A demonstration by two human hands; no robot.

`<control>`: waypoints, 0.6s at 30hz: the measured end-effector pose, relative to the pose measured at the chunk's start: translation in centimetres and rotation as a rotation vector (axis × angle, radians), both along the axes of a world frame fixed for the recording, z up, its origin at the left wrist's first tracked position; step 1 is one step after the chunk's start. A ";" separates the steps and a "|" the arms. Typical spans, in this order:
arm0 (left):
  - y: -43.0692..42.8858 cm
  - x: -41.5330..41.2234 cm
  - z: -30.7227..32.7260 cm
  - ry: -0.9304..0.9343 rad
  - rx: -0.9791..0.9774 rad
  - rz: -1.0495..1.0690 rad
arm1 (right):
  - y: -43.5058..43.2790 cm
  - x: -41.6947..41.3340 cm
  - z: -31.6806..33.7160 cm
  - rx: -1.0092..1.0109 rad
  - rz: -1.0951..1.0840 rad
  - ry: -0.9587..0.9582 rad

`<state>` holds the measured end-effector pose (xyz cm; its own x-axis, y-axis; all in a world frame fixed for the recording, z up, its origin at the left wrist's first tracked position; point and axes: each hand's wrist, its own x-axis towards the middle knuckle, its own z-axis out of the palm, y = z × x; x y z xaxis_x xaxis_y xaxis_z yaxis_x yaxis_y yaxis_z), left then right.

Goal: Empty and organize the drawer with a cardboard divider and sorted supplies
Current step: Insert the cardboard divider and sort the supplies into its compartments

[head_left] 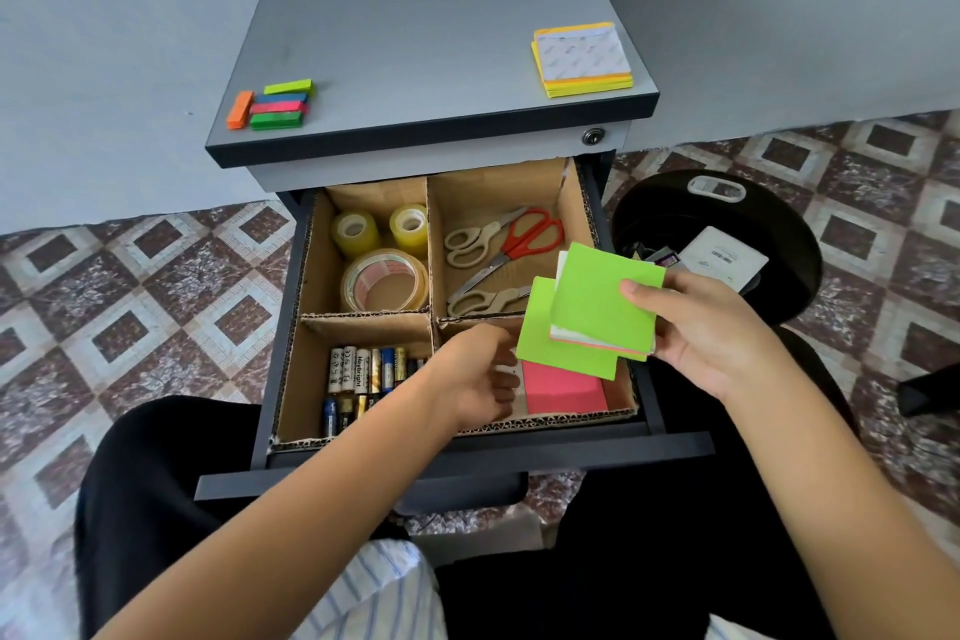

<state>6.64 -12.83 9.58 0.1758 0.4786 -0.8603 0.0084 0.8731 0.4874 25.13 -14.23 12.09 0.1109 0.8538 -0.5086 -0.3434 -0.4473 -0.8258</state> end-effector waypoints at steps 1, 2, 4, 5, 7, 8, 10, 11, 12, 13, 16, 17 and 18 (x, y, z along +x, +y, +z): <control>-0.1 -0.4 0.3 -0.052 0.009 0.018 | -0.1 -0.2 0.0 -0.008 -0.003 -0.004; -0.3 -0.8 0.5 -0.113 0.031 0.051 | -0.2 -0.4 -0.1 -0.017 0.002 -0.006; -1.0 -1.5 1.2 -0.259 0.075 0.114 | -0.4 -1.3 -0.2 -0.026 0.056 -0.009; -1.3 -1.8 1.4 -0.319 0.089 0.129 | -0.6 -1.9 -0.3 -0.027 0.084 -0.020; -2.0 -2.2 1.5 -0.360 0.121 0.145 | -1.0 -3.3 -0.5 -0.020 0.105 -0.084; -2.3 -2.4 1.4 -0.355 0.141 0.159 | -1.2 -4.0 -0.8 -0.009 0.095 -0.132; -2.8 -2.7 1.3 -0.347 0.170 0.193 | -1.6 -5.5 -1.5 0.030 0.074 -0.273; -3.1 -2.8 1.2 -0.340 0.183 0.203 | -1.9 -6.2 -1.8 0.063 0.070 -0.355; -3.3 -3.0 1.1 -0.333 0.196 0.213 | -2.0 -6.8 -2.1 0.099 0.066 -0.430; -3.5 -3.3 1.1 -0.325 0.211 0.225 | -2.2 -7.2 -2.2 0.130 0.061 -0.492; -3.7 -4.0 1.0 -0.326 0.263 0.250 | -2.0 -7.5 -1.8 0.171 0.083 -0.567; -3.7 -4.4 1.1 -0.327 0.279 0.252 | -1.9 -7.5 -1.7 0.160 0.098 -0.538; -3.7 -4.7 1.2 -0.328 0.294 0.253 | -1.7 -7.4 -1.6 0.139 0.108 -0.493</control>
